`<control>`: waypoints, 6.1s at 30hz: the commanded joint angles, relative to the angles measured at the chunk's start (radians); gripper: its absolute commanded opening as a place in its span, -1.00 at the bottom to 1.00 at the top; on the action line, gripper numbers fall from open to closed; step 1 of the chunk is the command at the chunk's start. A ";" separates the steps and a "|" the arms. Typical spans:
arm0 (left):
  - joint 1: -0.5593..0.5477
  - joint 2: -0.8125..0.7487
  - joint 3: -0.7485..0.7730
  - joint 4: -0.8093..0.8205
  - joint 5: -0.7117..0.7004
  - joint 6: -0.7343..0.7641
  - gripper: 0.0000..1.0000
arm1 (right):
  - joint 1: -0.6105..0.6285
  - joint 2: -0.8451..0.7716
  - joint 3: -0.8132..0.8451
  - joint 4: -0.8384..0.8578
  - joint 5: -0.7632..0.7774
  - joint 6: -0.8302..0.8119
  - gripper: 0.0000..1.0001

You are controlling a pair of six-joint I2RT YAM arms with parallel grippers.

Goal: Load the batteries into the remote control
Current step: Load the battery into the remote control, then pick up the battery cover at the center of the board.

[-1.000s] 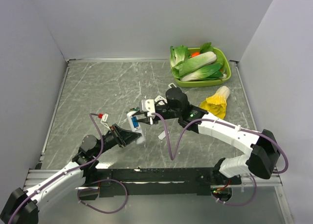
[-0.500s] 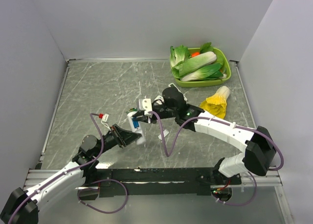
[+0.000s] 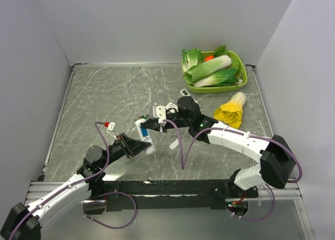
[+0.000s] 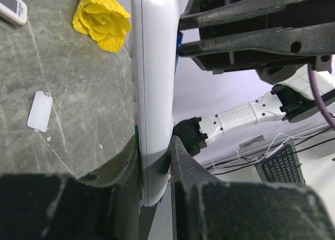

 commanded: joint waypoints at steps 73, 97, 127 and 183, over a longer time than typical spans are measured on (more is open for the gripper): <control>0.004 0.007 -0.059 0.221 0.097 0.125 -0.98 | -0.078 -0.019 -0.077 0.367 0.001 1.072 0.20; 0.004 0.037 -0.025 0.081 0.092 0.163 -0.32 | -0.073 0.007 -0.068 0.382 -0.066 1.078 -1.00; 0.004 0.037 -0.005 -0.011 0.040 0.157 -0.98 | -0.092 -0.053 0.009 -0.016 0.044 0.798 0.36; 0.004 -0.189 -0.012 -0.453 -0.242 0.148 -0.98 | 0.005 0.462 0.299 -1.185 1.107 1.799 0.49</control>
